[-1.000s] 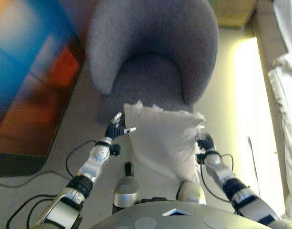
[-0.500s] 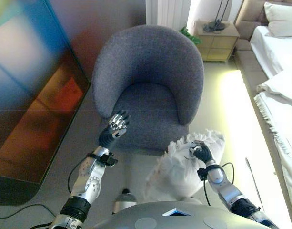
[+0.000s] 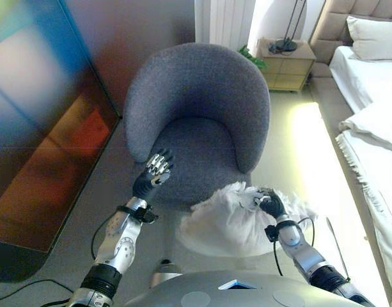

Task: Pick up the cushion and take it to the sofa

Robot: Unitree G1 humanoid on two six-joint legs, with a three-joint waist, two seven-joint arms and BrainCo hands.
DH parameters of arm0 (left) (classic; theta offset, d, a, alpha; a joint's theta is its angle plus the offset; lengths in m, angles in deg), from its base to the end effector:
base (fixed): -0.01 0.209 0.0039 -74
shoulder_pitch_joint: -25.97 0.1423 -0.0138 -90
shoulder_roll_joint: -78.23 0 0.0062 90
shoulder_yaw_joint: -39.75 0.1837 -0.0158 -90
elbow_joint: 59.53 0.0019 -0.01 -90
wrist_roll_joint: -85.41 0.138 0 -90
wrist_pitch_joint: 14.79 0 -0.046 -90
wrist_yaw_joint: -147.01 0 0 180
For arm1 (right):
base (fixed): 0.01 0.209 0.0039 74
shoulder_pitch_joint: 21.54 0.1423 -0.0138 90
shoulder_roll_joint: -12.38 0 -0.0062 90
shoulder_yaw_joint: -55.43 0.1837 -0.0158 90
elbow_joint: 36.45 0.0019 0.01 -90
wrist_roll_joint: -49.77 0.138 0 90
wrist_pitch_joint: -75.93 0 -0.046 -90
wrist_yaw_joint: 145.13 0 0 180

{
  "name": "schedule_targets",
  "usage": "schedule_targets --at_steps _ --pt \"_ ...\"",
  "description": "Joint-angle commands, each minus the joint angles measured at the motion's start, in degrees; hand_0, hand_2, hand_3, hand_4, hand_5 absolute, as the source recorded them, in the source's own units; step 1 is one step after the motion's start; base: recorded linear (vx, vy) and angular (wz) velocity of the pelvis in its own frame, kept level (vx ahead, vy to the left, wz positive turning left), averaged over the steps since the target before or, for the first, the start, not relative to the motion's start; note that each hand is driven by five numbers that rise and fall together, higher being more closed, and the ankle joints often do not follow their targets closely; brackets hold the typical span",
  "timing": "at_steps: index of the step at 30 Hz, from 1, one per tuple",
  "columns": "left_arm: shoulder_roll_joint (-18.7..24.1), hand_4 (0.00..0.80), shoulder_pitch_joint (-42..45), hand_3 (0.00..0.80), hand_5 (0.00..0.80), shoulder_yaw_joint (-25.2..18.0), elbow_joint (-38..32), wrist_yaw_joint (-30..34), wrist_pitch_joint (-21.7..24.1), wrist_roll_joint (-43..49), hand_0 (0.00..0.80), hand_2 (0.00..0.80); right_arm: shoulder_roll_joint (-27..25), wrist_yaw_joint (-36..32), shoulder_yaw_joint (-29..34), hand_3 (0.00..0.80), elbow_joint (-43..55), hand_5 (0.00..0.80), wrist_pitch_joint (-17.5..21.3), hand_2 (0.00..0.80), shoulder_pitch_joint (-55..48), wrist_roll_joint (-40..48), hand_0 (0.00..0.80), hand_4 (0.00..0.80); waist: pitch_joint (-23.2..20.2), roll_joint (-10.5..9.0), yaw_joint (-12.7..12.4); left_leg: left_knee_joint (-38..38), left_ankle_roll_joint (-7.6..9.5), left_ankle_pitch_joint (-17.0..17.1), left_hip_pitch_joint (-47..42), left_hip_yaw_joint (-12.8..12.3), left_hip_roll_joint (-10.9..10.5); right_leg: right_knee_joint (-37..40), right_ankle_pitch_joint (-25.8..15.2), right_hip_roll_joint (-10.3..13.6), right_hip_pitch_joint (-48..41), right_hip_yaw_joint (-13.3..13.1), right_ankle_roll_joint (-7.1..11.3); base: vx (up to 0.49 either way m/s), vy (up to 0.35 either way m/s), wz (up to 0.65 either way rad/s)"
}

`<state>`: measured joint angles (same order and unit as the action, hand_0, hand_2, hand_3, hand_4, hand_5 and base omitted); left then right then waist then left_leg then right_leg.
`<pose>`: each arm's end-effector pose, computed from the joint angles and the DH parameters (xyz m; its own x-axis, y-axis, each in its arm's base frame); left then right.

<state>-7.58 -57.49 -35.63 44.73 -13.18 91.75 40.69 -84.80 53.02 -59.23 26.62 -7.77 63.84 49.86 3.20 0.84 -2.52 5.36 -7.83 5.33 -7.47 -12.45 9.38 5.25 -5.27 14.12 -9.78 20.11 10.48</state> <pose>0.1635 0.1956 -0.0102 0.9481 -0.3169 -0.0247 0.2781 0.8648 -0.4181 0.1419 -0.1900 -0.0521 0.9073 -0.0717 -0.4143 -0.1492 0.8663 -0.4767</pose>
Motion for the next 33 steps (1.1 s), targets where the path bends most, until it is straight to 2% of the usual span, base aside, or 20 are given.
schedule_targets --at_steps 1,13,21,29,33 --pt "0.62 0.0 -6.23 0.0 0.0 0.38 -5.26 -0.33 4.2 -1.28 0.0 0.0 0.33 2.0 1.29 0.8 11.15 0.8 11.22 0.8 10.53 -0.79 0.8 0.8 -0.28 -0.91 -1.24 -0.36 -0.35 -4.52 -2.67 1.03 4.05 -0.25 -0.81 5.01 -0.87 3.33 1.71 -0.032 0.003 0.0" --pt "0.53 0.0 -7.05 0.0 0.0 0.72 -16.2 -1.19 6.05 -2.99 0.0 0.0 0.07 -0.56 -0.3 0.8 23.45 0.8 13.81 0.8 11.97 -3.68 0.8 0.8 -0.99 -0.7 -1.38 -0.36 -0.29 -4.86 -3.28 0.93 3.92 -0.25 -0.52 4.95 -1.37 3.75 1.68 -0.014 0.0 0.0" --pt "0.78 0.0 -6.67 0.0 0.0 0.47 -20.39 -1.11 4.93 -4.04 0.0 0.0 -0.77 -3.46 0.29 0.8 30.66 0.8 14.17 0.8 11.6 -2.26 0.8 0.8 -0.84 -0.73 -0.92 -0.36 -0.28 -4.83 -3.48 0.55 4.1 -0.25 -0.4 4.82 -1.3 3.41 1.74 0.0 0.0 0.0" --pt "1.06 0.0 -6.95 0.0 0.0 1.06 -22.41 -2.1 4.96 -5.62 0.0 0.0 -1.52 -3.19 0.27 0.8 37.09 0.8 17.76 0.8 13.57 -5.8 0.8 0.8 -0.79 -1.02 -1.25 -0.36 -0.1 -4.89 -3.6 0.59 4.16 -0.25 -0.43 4.84 -1.33 3.22 1.59 0.002 -0.009 0.0" --pt "1.6 0.0 -7.87 0.0 0.0 1.39 -23.67 -2.67 5.4 -4.73 0.0 0.0 -2.16 -2.73 0.53 0.8 39.41 0.8 17.8 0.8 15.43 -4.97 0.8 0.8 -0.7 -1.26 -1.33 -0.36 -0.09 -4.99 -3.7 0.46 4.3 -0.25 -0.32 4.71 -1.47 3.19 1.56 0.013 -0.08 -0.02"
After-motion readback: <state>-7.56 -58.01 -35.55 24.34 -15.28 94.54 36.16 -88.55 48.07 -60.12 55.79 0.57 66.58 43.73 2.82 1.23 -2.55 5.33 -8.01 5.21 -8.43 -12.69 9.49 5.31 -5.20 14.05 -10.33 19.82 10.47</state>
